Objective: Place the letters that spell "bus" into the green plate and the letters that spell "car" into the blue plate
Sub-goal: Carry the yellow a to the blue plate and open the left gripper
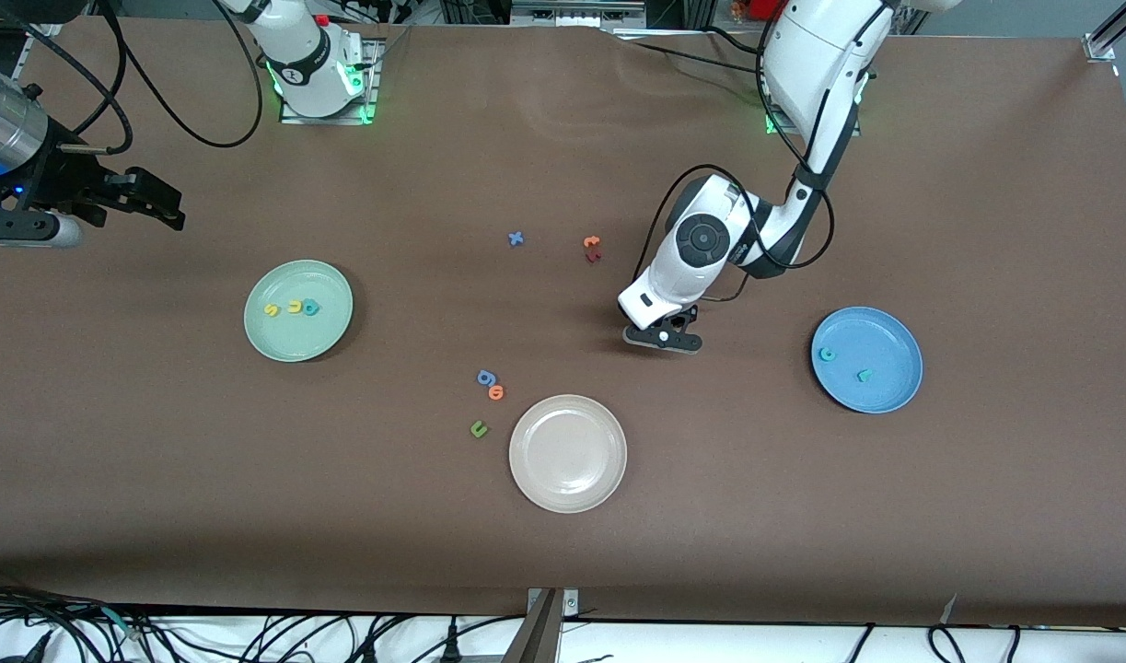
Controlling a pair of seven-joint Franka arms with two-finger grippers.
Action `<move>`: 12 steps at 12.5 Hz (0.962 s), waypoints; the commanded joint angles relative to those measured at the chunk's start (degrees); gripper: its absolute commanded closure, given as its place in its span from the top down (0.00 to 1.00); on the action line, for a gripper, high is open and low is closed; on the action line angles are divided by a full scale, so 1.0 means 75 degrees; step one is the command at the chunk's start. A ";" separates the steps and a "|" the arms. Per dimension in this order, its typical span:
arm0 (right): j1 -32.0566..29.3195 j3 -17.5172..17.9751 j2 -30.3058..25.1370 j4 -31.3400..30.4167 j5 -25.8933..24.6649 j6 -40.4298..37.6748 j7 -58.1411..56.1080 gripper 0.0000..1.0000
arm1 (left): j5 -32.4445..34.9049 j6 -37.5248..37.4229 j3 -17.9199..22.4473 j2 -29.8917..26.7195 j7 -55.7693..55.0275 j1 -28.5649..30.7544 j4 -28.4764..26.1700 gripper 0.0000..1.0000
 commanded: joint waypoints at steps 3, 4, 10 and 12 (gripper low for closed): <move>-0.0125 0.0125 -0.0136 -0.0088 -0.0096 0.0001 -0.0015 1.00 | 0.0381 -0.0050 0.0039 -0.0084 0.0423 0.0049 -0.0136 0.16; -0.0125 0.0125 -0.0136 -0.0076 -0.0096 0.0001 -0.0015 1.00 | 0.0358 -0.0202 0.0063 -0.0224 0.0995 0.0305 -0.0148 0.16; -0.0113 0.0137 -0.0136 -0.0076 -0.0096 -0.0011 -0.0015 1.00 | 0.0276 -0.1281 0.1162 -0.1092 0.4276 0.1326 -0.0113 0.16; -0.0113 0.0137 -0.0136 -0.0064 -0.0084 -0.0011 -0.0015 1.00 | 0.0253 -0.1293 0.1736 -0.1221 0.5495 0.1561 -0.0124 0.16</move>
